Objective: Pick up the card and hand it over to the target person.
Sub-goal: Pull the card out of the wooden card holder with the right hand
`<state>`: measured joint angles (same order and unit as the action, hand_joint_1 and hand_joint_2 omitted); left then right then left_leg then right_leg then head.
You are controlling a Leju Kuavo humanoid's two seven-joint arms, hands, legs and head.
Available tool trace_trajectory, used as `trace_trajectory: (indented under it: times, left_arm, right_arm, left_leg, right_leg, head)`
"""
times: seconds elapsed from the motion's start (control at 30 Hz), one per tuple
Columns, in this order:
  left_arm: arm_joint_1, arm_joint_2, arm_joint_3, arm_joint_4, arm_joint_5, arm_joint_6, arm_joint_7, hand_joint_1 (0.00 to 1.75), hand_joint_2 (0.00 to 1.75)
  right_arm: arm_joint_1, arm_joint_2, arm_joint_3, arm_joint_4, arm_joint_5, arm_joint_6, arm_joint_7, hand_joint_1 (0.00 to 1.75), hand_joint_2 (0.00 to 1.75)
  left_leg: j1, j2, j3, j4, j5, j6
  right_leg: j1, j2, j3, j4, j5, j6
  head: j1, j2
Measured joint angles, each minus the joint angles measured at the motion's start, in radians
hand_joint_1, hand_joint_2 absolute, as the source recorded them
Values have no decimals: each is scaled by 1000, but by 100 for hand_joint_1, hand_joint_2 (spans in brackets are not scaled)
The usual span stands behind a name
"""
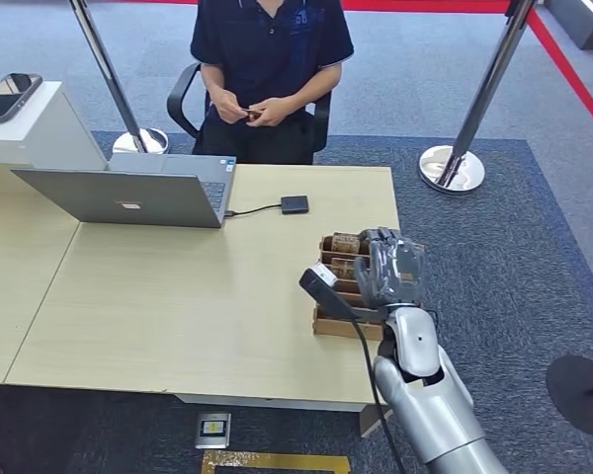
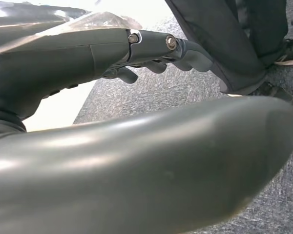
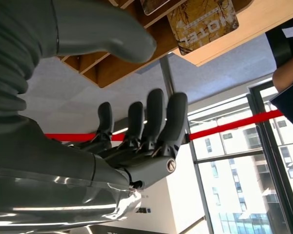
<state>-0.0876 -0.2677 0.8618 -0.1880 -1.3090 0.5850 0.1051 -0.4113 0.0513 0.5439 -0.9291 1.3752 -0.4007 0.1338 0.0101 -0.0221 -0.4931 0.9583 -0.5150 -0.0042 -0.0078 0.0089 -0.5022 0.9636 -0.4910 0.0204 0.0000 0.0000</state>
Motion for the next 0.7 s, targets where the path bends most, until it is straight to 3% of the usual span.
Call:
trace_trajectory:
  times: [0.23,0.37,0.47,0.7]
  left_arm:
    - [0,-1,-2,0,-2,-1,2,0,0]
    - [0,-1,-2,0,-1,0,2,0,0]
    - [0,-1,-1,-1,0,0,0,0,0]
    - [0,-1,-1,-1,3,0,-4,0,0]
  right_arm:
    - [5,9,9,2,10,-1,10,46,175]
    - [7,20,19,9,17,8,17,72,175]
    - [1,24,25,19,20,14,19,82,175]
    - [-15,34,32,44,22,18,18,82,175]
  left_leg:
    - [0,1,0,0,0,0]
    - [0,1,0,0,0,0]
    - [0,1,0,0,0,0]
    - [0,1,0,0,0,0]
  right_leg:
    - [0,0,0,0,0,0]
    - [0,1,-1,0,0,0]
    - [0,1,-1,0,0,0]
    - [0,1,-1,0,0,0]
  head:
    - [0,0]
    - [0,0]
    - [0,0]
    - [0,0]
